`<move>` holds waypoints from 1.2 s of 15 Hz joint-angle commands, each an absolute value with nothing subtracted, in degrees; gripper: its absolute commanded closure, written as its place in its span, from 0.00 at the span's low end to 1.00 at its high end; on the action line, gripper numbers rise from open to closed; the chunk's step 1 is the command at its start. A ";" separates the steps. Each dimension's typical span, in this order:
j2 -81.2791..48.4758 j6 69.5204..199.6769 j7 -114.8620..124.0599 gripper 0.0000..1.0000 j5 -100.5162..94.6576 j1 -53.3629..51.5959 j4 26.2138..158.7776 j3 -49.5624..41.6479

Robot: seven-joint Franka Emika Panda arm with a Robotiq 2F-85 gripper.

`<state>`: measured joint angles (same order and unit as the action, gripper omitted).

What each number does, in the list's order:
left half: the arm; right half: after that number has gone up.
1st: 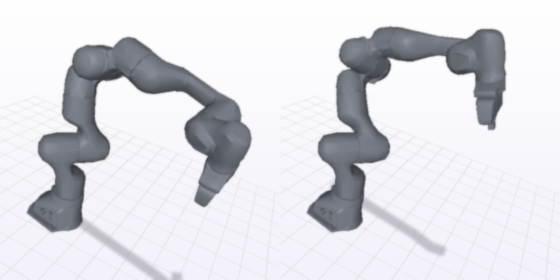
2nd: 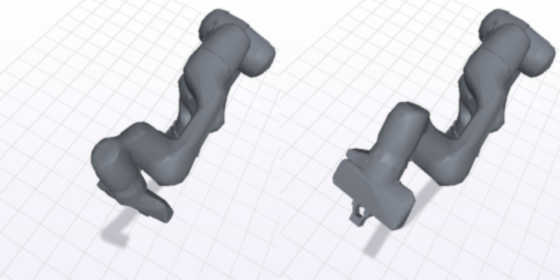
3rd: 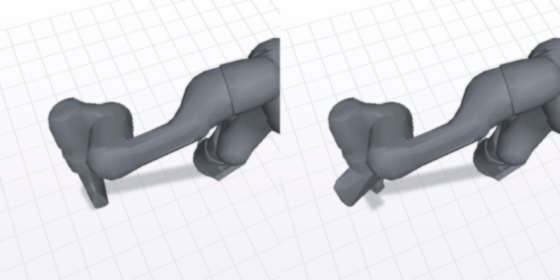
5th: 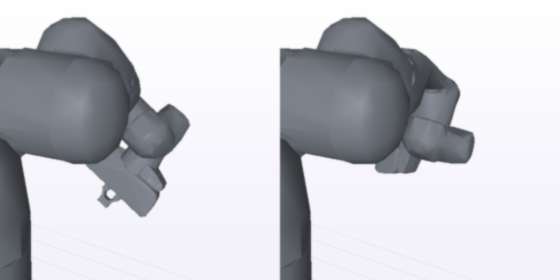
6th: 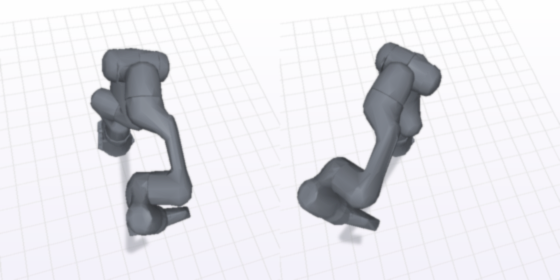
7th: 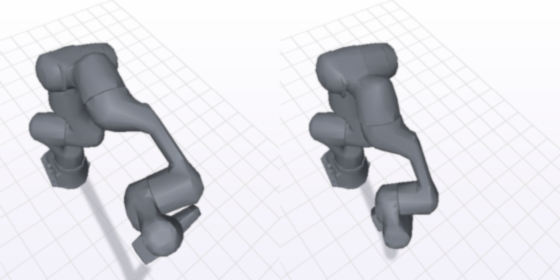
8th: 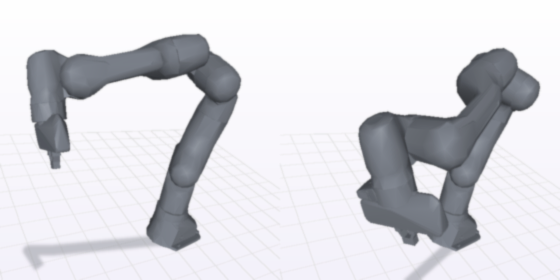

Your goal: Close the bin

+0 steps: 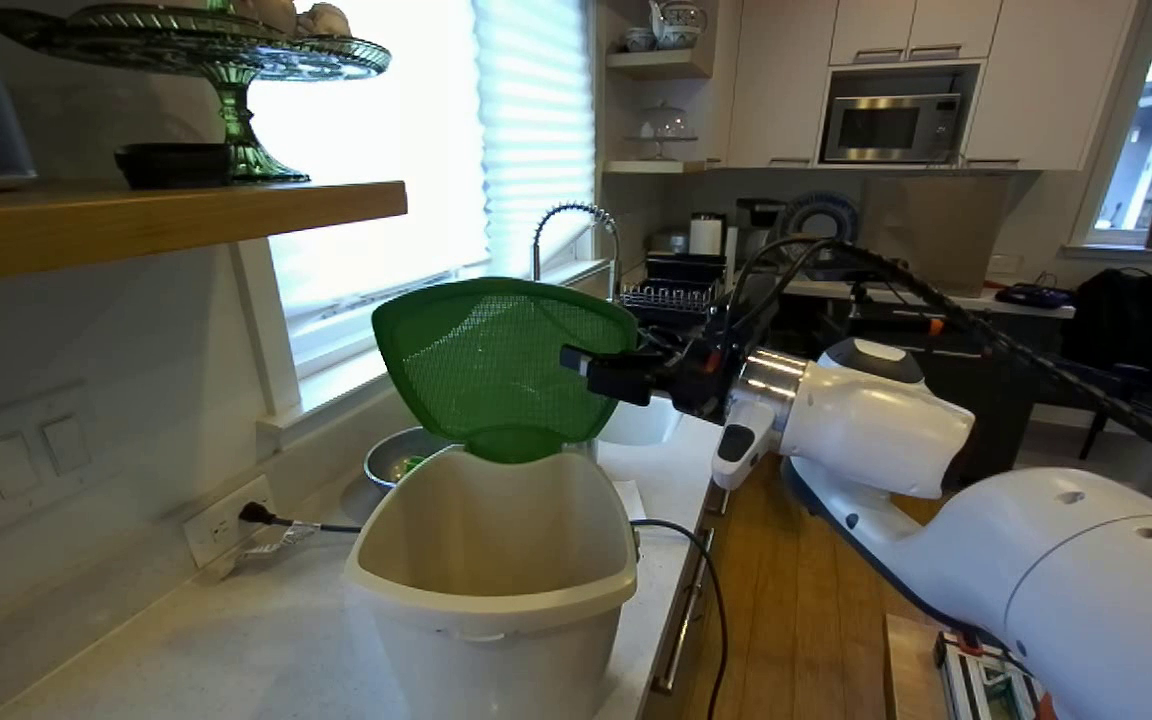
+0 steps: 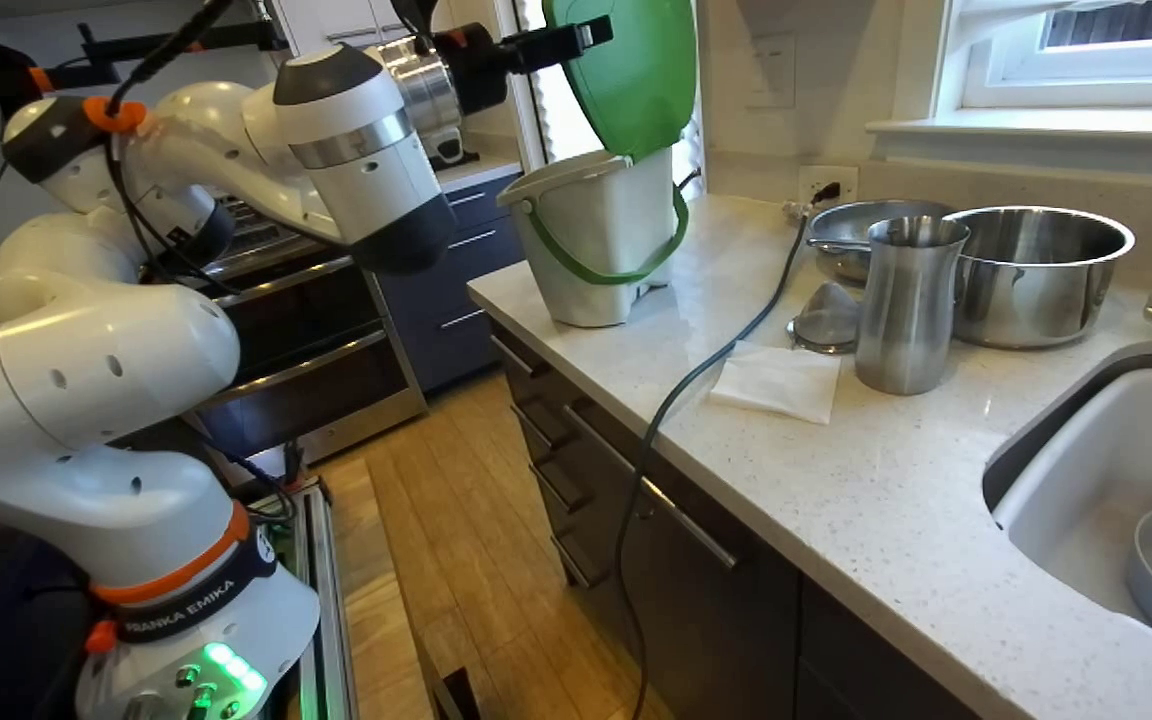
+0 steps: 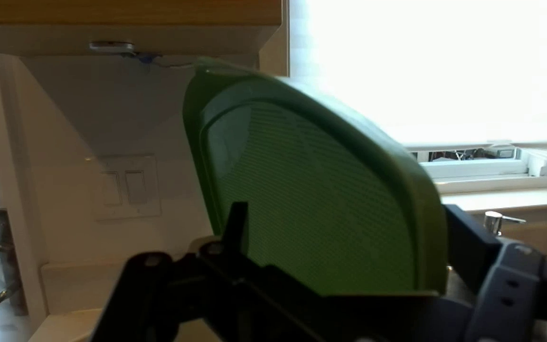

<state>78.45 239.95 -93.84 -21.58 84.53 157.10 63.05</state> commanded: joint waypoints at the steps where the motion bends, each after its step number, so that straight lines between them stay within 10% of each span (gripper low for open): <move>1: 72.88 238.51 -91.69 0.00 -31.00 82.75 157.15 59.56; 18: 50.89 239.37 -111.76 0.00 -35.77 68.34 155.69 52.20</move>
